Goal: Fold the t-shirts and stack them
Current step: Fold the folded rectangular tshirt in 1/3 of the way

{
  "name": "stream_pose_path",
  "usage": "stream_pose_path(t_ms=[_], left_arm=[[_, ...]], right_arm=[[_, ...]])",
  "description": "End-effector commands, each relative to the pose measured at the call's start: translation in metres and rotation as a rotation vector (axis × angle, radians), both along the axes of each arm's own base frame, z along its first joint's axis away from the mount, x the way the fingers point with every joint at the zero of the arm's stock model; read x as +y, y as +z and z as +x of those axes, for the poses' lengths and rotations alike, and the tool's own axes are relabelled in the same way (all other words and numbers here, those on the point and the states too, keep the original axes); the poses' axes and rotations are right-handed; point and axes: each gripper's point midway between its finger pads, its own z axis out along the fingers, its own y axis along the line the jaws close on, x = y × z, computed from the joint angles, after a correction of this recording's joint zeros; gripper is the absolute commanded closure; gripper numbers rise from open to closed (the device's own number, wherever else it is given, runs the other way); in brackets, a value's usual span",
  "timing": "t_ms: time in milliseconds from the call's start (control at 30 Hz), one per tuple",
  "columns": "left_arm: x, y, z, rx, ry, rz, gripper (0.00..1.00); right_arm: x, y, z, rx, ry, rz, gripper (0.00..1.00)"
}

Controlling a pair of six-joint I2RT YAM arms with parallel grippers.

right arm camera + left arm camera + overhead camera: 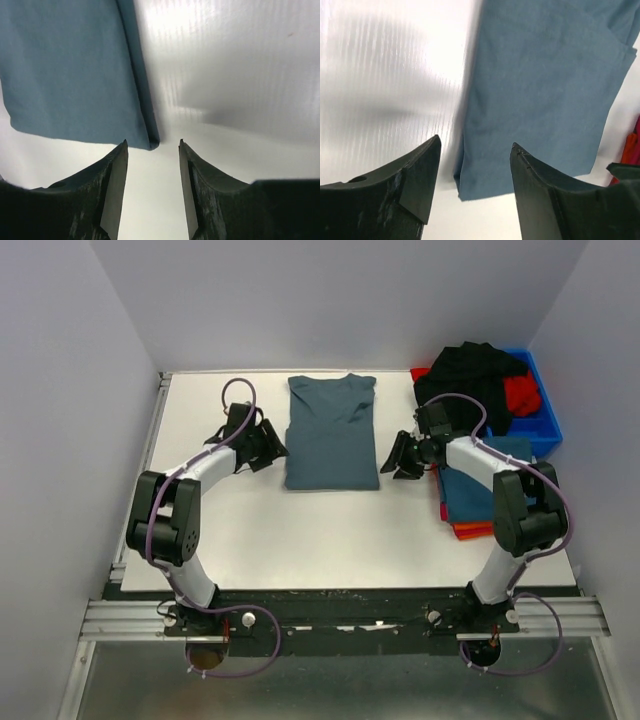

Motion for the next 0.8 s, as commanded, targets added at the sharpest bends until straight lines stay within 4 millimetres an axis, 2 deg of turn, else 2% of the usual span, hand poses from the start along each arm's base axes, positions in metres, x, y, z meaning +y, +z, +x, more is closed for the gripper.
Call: stream_pose_path(t_ms=[0,167,367,467,767], left_arm=[[-0.009,-0.003,-0.031,-0.003,-0.041,-0.039,0.35],[-0.010,-0.022,-0.048,0.041,-0.065,-0.032,0.42],[-0.015,-0.036,-0.055,0.069,-0.082,-0.037,0.44],[-0.015,-0.038,-0.056,0.073,-0.087,-0.030,0.46],[-0.025,-0.049,-0.061,0.105,-0.114,-0.046,0.50]], right_arm=[[0.023,-0.003,-0.013,-0.045,0.087,0.023,0.47],[0.030,-0.021,-0.020,0.003,0.108,0.021,0.52],[0.021,-0.036,-0.019,0.034,0.080,-0.049,0.60],[0.020,-0.043,-0.019,0.050,0.081,-0.059,0.71],[0.022,-0.055,-0.025,0.079,0.093,-0.066,0.70]])
